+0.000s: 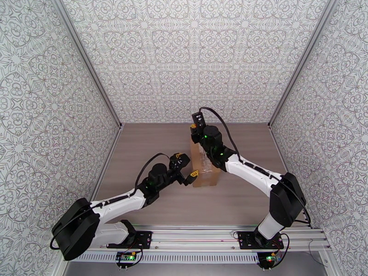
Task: Unpack the express box
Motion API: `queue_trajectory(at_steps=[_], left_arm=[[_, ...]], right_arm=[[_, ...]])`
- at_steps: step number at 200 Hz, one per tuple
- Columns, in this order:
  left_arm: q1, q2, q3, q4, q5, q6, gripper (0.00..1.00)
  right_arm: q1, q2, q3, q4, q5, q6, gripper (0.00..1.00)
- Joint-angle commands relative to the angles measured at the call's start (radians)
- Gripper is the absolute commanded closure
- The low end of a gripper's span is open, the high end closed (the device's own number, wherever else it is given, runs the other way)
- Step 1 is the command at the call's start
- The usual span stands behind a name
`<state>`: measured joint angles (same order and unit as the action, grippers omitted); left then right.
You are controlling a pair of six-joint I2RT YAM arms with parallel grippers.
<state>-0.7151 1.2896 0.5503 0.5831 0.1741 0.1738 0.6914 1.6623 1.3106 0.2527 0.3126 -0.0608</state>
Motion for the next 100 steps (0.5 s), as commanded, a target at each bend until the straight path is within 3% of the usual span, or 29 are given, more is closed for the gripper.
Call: queue_trajectory(at_steps=[1, 44, 100], left_arm=[[0.028, 0.03, 0.035, -0.013, 0.142, 0.004, 0.01], [0.045, 0.083, 0.053, 0.021, 0.209, -0.03, 0.01], [0.05, 0.172, 0.074, 0.083, 0.217, -0.035, 0.01]], right_arm=[[-0.015, 0.016, 0.045, -0.007, 0.036, 0.005, 1.0], [-0.029, 0.037, 0.068, -0.037, 0.069, 0.016, 1.0], [-0.044, 0.083, 0.101, -0.042, 0.079, 0.014, 1.0]])
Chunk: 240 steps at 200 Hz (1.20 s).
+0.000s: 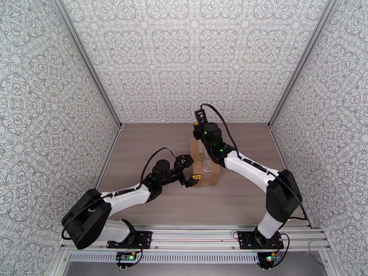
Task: Unpack the express box
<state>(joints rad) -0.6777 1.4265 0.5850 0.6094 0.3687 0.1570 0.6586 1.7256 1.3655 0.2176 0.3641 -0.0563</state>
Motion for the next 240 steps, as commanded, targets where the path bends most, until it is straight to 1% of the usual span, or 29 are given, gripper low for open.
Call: queue_trajectory(at_steps=[1, 54, 101, 168, 199, 240], left_arm=[[0.012, 0.036, 0.039, 0.057, 0.022, -0.018, 0.01], [0.012, 0.081, 0.043, 0.095, -0.003, -0.02, 0.01], [0.011, 0.071, 0.025, 0.076, -0.016, -0.028, 0.01], [0.01, 0.058, 0.022, 0.038, -0.021, -0.018, 0.01], [0.011, 0.053, 0.018, 0.024, -0.022, -0.016, 0.01], [0.01, 0.046, 0.011, 0.004, -0.025, -0.016, 0.01]], right_arm=[[-0.011, 0.021, 0.047, -0.006, 0.027, 0.01, 1.0], [-0.016, 0.037, 0.048, -0.015, 0.037, 0.024, 1.0], [-0.018, 0.044, 0.039, 0.021, 0.065, 0.011, 1.0], [-0.02, 0.08, 0.039, 0.028, 0.078, 0.003, 1.0], [-0.02, 0.062, 0.006, 0.079, 0.081, -0.011, 1.0], [-0.019, 0.031, 0.0, 0.09, 0.069, -0.034, 1.0]])
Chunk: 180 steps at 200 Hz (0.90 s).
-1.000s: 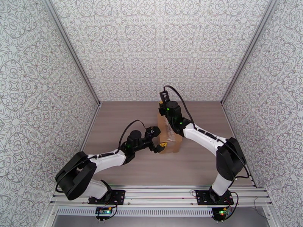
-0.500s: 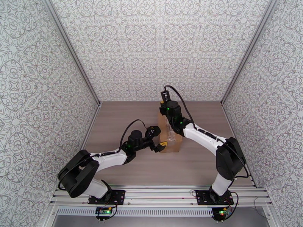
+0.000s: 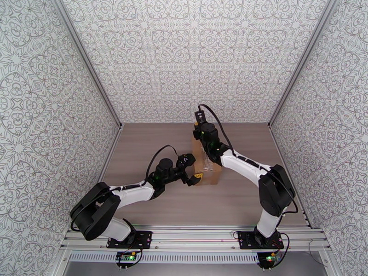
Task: Unpack the express box
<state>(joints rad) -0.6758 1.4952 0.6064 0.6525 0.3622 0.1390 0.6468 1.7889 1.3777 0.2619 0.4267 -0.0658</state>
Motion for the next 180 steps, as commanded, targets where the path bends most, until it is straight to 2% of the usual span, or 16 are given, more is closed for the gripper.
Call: queue_trajectory(at_steps=[1, 105, 157, 180], left_arm=[[0.009, -0.023, -0.012, -0.039, -0.018, 0.002, 0.01], [0.009, -0.026, -0.018, -0.061, -0.025, 0.004, 0.01], [0.009, -0.02, -0.022, -0.037, -0.106, -0.014, 0.01], [0.007, -0.007, -0.018, -0.011, -0.108, -0.029, 0.01]], right_arm=[[-0.008, -0.032, -0.012, 0.045, 0.006, -0.025, 1.0], [-0.007, -0.022, -0.041, 0.06, 0.018, -0.042, 1.0], [-0.006, -0.059, -0.085, 0.025, 0.013, -0.005, 1.0], [-0.001, -0.078, -0.104, 0.004, 0.015, 0.016, 1.0]])
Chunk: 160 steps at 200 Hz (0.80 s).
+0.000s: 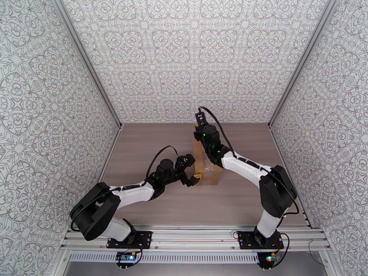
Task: Unpack the express box
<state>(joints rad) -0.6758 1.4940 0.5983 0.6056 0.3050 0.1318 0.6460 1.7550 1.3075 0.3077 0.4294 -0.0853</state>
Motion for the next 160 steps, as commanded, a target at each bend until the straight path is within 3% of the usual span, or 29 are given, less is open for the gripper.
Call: queue_trajectory(at_steps=[1, 83, 160], left_arm=[[0.007, -0.005, -0.01, 0.037, -0.051, -0.023, 0.01], [-0.017, 0.034, 0.009, 0.102, -0.124, -0.062, 0.01], [-0.049, 0.046, 0.02, 0.111, -0.262, -0.104, 0.0]], right_arm=[[0.0, -0.044, -0.034, -0.043, 0.012, 0.036, 1.0], [0.026, -0.054, -0.028, -0.109, 0.043, 0.073, 1.0], [0.042, -0.077, -0.033, -0.167, 0.083, 0.123, 1.0]])
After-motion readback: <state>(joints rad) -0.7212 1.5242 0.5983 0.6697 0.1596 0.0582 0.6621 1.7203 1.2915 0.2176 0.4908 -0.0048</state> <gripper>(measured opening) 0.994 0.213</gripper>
